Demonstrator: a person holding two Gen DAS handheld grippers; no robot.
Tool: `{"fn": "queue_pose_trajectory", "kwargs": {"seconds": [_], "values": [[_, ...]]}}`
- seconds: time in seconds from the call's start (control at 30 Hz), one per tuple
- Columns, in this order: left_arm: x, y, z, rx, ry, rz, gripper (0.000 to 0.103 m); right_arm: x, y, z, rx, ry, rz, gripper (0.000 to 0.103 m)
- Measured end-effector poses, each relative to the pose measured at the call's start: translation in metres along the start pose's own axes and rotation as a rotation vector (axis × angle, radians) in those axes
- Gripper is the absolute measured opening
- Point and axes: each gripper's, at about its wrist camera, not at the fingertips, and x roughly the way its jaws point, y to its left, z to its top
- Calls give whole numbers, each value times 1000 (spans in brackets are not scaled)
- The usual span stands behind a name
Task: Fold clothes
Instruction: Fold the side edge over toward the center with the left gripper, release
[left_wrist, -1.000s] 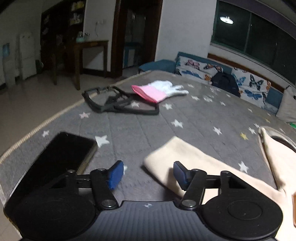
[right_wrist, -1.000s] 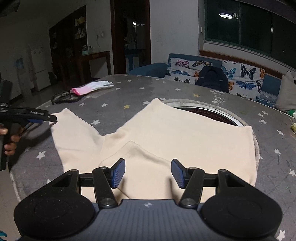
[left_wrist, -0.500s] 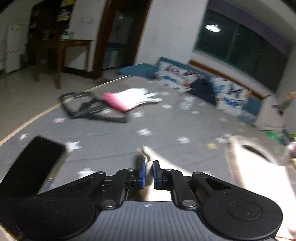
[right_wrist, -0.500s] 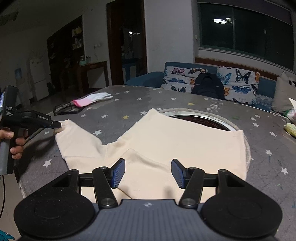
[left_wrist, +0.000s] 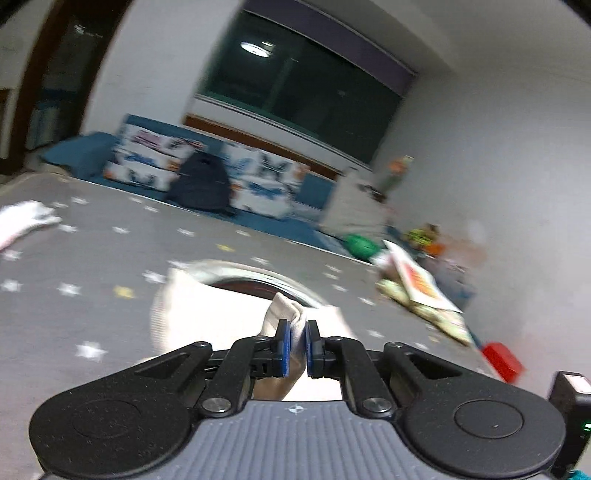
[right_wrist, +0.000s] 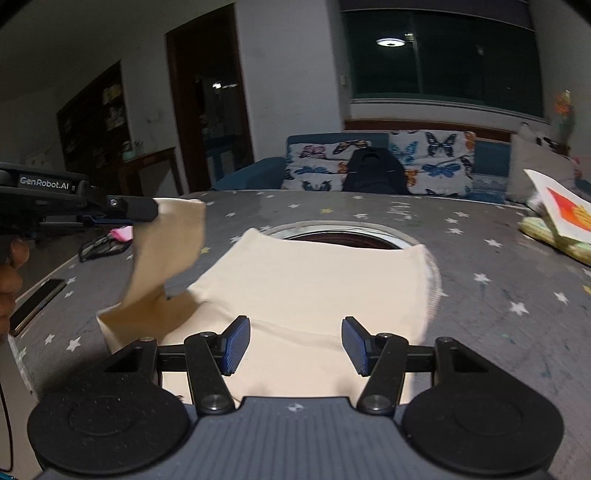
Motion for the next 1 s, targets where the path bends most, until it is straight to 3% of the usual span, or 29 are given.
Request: {"fn": "queue_pose_trajectory", "kwargs": {"seconds": [0.17, 0.23, 0.3, 0.4, 0.6, 0.77, 1.0], "values": [[31, -27, -19, 33, 79, -107, 10, -10, -26, -6, 99, -4, -30, 56], [44, -33, -30, 56, 137, -125, 17, -11, -36, -9, 134, 0, -46, 56], [48, -37, -41, 108, 174, -115, 32, -12, -43, -12, 158, 4, -60, 56], [41, -37, -55, 192, 186, -97, 42, -11, -45, -15, 161, 12, -60, 55], [8, -12, -66, 313, 117, 52, 52, 3, -36, -17, 146, 42, -15, 55], [-15, 21, -76, 310, 114, 208, 54, 22, -25, -20, 135, 89, 23, 52], [-26, 45, -87, 309, 142, 260, 54, 39, -16, -27, 106, 145, 28, 43]]}}
